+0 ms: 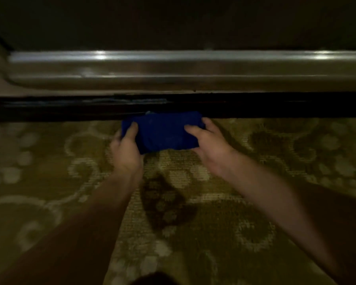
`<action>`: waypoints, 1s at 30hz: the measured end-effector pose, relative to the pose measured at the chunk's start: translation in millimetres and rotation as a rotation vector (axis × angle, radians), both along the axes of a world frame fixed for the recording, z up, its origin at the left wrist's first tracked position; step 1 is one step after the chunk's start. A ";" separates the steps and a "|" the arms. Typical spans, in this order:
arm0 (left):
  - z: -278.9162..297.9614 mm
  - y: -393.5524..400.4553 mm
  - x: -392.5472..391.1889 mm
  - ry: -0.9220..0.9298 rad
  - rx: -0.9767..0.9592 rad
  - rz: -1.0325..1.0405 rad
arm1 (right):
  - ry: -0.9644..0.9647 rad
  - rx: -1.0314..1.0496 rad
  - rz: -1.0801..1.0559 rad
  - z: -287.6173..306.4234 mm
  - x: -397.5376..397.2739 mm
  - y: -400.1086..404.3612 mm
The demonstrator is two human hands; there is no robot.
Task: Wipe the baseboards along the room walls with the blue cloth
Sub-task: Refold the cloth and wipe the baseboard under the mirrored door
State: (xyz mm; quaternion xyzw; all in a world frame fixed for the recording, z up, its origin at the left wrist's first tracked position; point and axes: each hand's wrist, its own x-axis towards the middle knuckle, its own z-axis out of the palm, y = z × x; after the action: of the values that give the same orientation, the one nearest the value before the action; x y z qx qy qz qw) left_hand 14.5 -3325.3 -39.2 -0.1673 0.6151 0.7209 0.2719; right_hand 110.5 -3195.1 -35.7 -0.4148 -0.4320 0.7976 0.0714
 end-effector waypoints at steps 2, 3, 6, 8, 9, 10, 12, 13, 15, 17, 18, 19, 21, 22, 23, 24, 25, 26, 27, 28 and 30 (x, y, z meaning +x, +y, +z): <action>3.7 -2.4 1.7 -0.029 0.038 -0.090 | -0.034 -0.007 -0.047 11.6 0.5 -0.6; 3.6 -4.4 2.7 -0.037 0.026 -0.117 | -0.056 -0.003 -0.066 20.0 2.8 -2.3; -0.2 -7.4 2.7 -0.052 0.076 -0.174 | -0.106 0.066 0.011 39.4 10.2 0.5; -0.5 -8.2 2.3 -0.060 0.119 -0.182 | -0.133 0.101 0.033 49.9 12.0 -1.0; -0.6 -10.2 0.1 -0.051 0.137 -0.177 | -0.150 0.120 0.012 52.4 9.2 -3.3; -3.1 -11.8 -2.4 -0.052 0.148 -0.174 | -0.178 0.143 -0.028 51.5 5.3 -7.5; -6.6 -16.5 -5.5 -0.064 0.178 -0.189 | -0.196 0.181 -0.076 51.4 2.2 -21.2; -10.7 -18.3 -6.5 -0.066 0.191 -0.199 | -0.210 0.227 -0.062 52.1 3.3 -28.8; -9.5 -21.6 -8.7 -0.029 0.173 -0.249 | -0.244 0.281 -0.058 56.7 8.7 -42.2; -9.8 -22.7 -6.1 -0.043 0.182 -0.295 | -0.329 0.279 -0.089 68.6 16.5 -51.0; -4.8 -25.5 -4.4 -0.059 0.184 -0.319 | -0.368 0.281 -0.099 71.6 20.7 -53.6; 2.7 -33.1 -3.9 -0.074 0.165 -0.342 | -0.386 0.256 -0.116 74.2 24.7 -55.8; 7.8 -48.7 -7.2 -0.097 0.118 -0.352 | -0.422 0.257 -0.099 77.8 23.0 -59.8; 5.6 -56.3 -11.7 -0.129 0.099 -0.324 | -0.446 0.284 -0.028 79.2 16.1 -60.2; 7.6 -63.8 -13.0 -0.157 0.107 -0.289 | -0.454 0.297 0.017 81.5 8.6 -63.1; 13.2 -67.1 -18.9 -0.150 0.130 -0.262 | -0.438 0.296 0.005 82.9 -0.5 -62.9; 15.7 -66.7 -27.1 -0.130 0.157 -0.233 | -0.402 0.293 -0.001 80.3 -12.2 -60.3; 16.3 -66.7 -33.8 -0.103 0.186 -0.202 | -0.384 0.273 -0.028 74.9 -23.3 -59.9; 16.7 -66.6 -40.4 -0.086 0.222 -0.170 | -0.367 0.240 -0.080 69.1 -31.6 -60.5; 16.1 -64.3 -44.8 -0.073 0.227 -0.160 | -0.337 0.210 -0.128 63.6 -38.6 -62.1; 7.5 -60.6 -46.4 -0.028 0.197 -0.172 | -0.271 0.167 -0.177 45.0 -47.5 -62.9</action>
State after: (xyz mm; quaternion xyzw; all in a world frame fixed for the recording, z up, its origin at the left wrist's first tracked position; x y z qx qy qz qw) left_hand -31.9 -3385.9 -31.7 -0.0967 0.5493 0.7496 0.3565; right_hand 62.9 -3258.0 9.3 -0.5476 -0.4642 0.6863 0.1168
